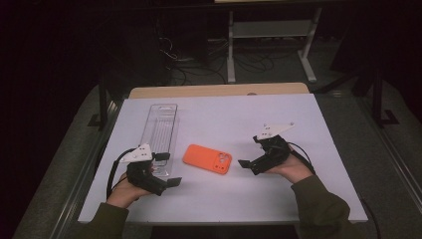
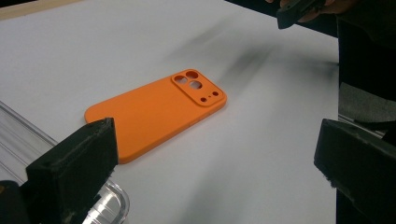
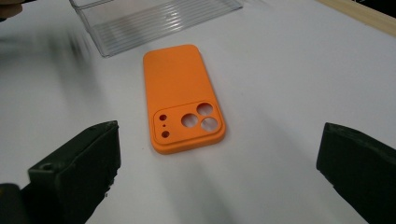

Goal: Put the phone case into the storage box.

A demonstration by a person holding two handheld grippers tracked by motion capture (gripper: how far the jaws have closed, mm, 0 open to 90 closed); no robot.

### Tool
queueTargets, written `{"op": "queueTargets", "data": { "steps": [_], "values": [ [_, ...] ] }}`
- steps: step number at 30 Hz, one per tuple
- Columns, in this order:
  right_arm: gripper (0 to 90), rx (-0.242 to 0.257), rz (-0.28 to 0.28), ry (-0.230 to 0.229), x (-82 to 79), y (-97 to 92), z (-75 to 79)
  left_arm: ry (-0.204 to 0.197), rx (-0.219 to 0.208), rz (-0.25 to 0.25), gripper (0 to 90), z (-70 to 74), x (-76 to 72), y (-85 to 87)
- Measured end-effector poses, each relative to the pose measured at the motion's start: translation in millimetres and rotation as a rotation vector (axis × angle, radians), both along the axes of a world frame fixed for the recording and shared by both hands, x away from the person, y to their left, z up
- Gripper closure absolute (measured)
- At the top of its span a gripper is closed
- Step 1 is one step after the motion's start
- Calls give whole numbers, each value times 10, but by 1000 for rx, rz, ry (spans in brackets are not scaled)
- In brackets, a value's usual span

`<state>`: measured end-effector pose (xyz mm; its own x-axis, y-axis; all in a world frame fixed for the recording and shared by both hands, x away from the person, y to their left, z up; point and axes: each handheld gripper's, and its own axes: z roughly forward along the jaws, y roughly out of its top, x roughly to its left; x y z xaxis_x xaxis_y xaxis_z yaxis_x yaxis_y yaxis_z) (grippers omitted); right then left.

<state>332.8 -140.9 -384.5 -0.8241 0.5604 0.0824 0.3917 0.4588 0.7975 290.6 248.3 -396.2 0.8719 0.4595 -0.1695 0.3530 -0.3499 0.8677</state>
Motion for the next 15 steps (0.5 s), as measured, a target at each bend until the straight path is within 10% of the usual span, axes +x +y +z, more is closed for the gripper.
{"op": "queueTargets", "data": {
  "steps": [15],
  "values": [
    [0,5,28,5,145,152,20,4,-1,-5,0,-13,3,-9]
  ]
}}
